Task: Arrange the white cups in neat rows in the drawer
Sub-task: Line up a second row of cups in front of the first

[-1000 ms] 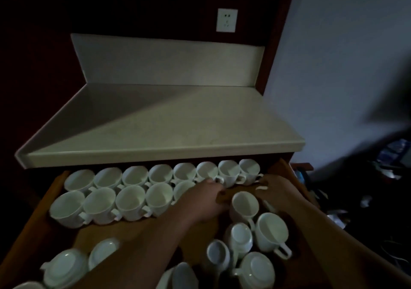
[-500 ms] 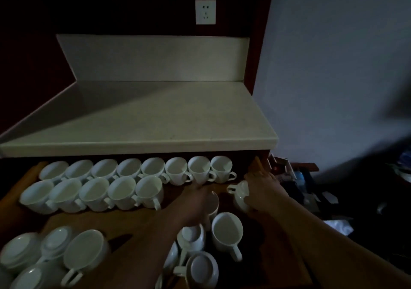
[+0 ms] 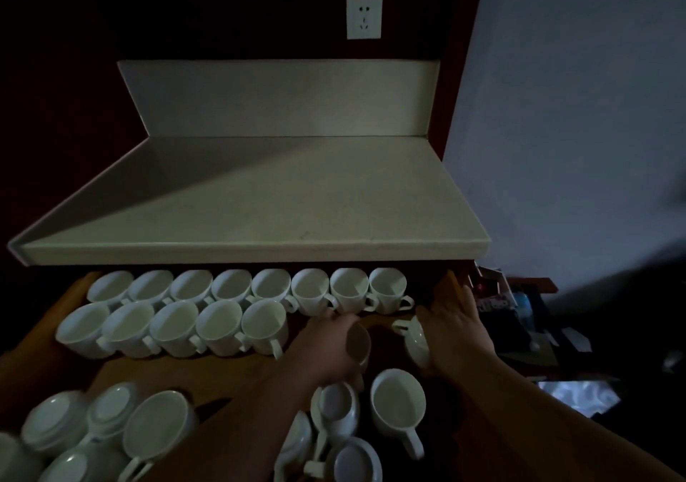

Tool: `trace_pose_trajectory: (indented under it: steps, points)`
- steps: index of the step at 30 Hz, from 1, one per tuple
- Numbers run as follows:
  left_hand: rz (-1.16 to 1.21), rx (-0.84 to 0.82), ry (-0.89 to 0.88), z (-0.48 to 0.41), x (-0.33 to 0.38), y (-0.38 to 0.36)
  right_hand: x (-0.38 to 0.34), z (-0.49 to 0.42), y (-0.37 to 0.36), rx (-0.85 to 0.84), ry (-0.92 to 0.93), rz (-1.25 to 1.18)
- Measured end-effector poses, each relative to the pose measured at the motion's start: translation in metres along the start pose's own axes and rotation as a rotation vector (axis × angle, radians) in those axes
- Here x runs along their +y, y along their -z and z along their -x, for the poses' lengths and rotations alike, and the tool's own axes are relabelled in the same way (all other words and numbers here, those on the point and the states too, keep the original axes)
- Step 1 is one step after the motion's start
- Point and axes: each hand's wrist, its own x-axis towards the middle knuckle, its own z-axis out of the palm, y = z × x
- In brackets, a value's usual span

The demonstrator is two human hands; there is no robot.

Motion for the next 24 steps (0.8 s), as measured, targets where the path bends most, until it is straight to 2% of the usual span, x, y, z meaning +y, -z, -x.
trace_pose_trajectory:
  steps: [5, 9, 11, 14, 16, 17, 19, 20, 22, 24]
  points:
    - [-0.041, 0.026, 0.031, -0.006, -0.018, 0.012, 0.004, 0.007, 0.026, -0.045, -0.014, -0.246]
    - [-0.026, 0.029, 0.087, -0.009, -0.025, 0.016, 0.003, 0.009, 0.044, -0.017, -0.024, -0.420]
    - [-0.117, -0.031, 0.092, -0.019, -0.034, 0.009, 0.001, 0.010, 0.052, -0.009, -0.030, -0.506]
    - [-0.311, -0.045, 0.047, -0.020, -0.038, 0.007, -0.004, 0.013, 0.058, 0.015, -0.063, -0.640]
    - [-0.357, -0.017, 0.008, -0.004, -0.025, 0.026, -0.009, 0.017, 0.060, 0.034, -0.124, -0.797]
    - [-0.271, 0.028, 0.019, 0.002, -0.019, 0.035, -0.011, 0.018, 0.060, 0.045, -0.154, -0.877]
    - [0.123, 0.095, 0.105, 0.015, -0.008, 0.052, -0.015, 0.021, 0.062, 0.063, -0.196, -1.003]
    - [0.386, 0.061, 0.150, 0.020, -0.005, 0.060, -0.017, 0.023, 0.064, 0.069, -0.207, -1.063]
    - [0.959, -0.139, 0.238, 0.034, 0.006, 0.077, -0.024, 0.027, 0.070, 0.066, -0.211, -1.207]
    - [1.302, -0.249, 0.230, 0.043, 0.014, 0.085, -0.032, 0.028, 0.075, 0.078, -0.193, -1.359]
